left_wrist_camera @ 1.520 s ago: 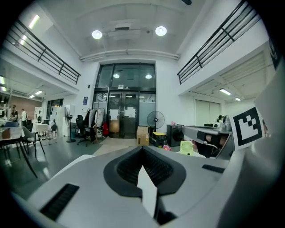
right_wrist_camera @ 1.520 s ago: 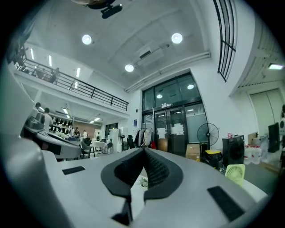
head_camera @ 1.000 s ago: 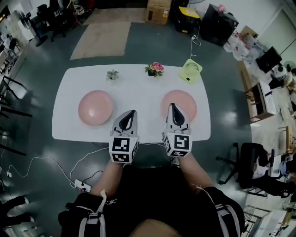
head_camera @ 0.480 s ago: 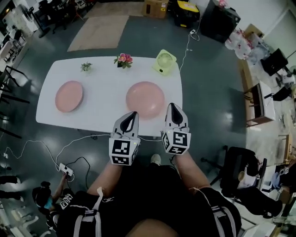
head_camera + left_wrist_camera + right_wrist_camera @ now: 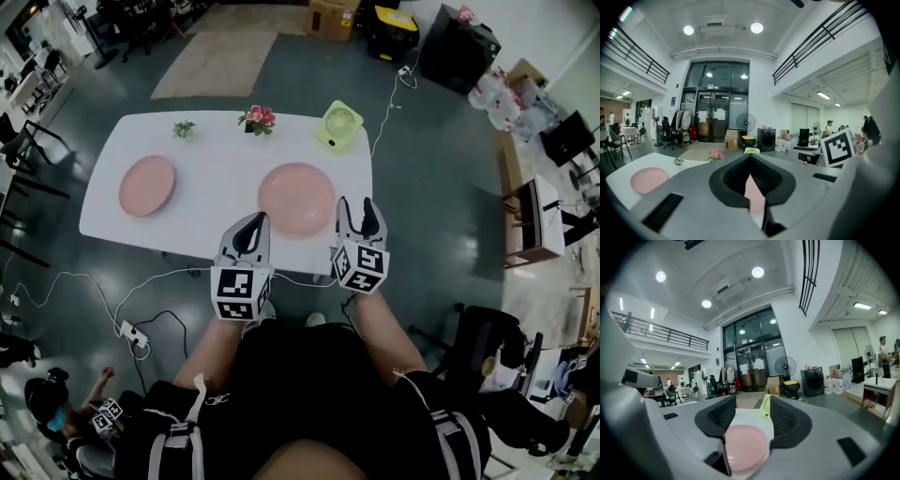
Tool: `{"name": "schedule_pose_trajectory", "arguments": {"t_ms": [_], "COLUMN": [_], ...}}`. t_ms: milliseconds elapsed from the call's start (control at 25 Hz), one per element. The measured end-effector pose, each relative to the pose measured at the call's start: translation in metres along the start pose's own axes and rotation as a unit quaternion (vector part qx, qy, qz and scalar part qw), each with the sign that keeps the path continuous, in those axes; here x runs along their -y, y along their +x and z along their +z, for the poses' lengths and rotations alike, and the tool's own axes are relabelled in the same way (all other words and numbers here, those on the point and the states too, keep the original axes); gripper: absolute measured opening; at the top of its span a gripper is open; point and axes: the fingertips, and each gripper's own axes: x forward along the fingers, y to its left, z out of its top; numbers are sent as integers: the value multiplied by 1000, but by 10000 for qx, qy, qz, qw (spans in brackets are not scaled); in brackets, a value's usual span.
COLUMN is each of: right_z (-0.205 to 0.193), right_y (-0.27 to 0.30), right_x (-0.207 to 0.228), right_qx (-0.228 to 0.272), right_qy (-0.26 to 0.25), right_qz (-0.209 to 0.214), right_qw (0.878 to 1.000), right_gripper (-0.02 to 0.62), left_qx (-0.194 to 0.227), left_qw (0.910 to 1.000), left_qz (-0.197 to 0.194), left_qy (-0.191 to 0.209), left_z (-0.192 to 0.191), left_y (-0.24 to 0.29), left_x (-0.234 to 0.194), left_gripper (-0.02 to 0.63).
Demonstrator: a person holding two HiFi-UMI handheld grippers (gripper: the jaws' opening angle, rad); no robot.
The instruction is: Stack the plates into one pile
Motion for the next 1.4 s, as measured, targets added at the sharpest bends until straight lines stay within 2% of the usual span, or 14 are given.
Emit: {"name": "schedule_pose_trajectory", "arguments": {"t_ms": [280, 480, 560, 760, 960, 1120, 1200, 1280, 1400], "right_z": [-68, -141, -170, -229, -244, -261, -265, -267, -267], "right_y": [28, 45, 46, 52, 65, 73, 74, 76, 75], "right_x": [15, 25, 25, 28, 21, 18, 17, 13, 11], "right_qx": [-805, -1683, -2105, -3130, -3518, -3797, -3871, -3928, -3916], "right_qy": [204, 423, 628, 1257, 1550, 2106, 2443, 2825, 3331], "right_qz": [-84, -304, -373, -612, -521, -582, -663, -719, -872], "right_qw": [9965, 9844, 9749, 9394, 9217, 8990, 8866, 8722, 8533], "right_gripper": [224, 224, 222, 193, 187, 172, 149, 82, 55], "left_qx": [-39, -101, -123, -213, -284, -269, -261, -265, -266], "left_qw": [9998, 9995, 9993, 9985, 9978, 9972, 9968, 9964, 9961], "left_qz": [173, 291, 348, 491, 589, 694, 745, 796, 825], "left_qy": [-38, -44, -43, -70, -57, -68, -89, -122, -143], "left_z": [-8, -13, -15, -25, -28, -30, -32, -34, -33], "left_y": [-13, -21, -27, -36, -41, -46, -49, -52, -54], "left_x": [-9, -16, -21, -31, -34, -44, -50, -57, -64], "left_gripper": [14, 14, 14, 14, 14, 14, 14, 14, 14]}}
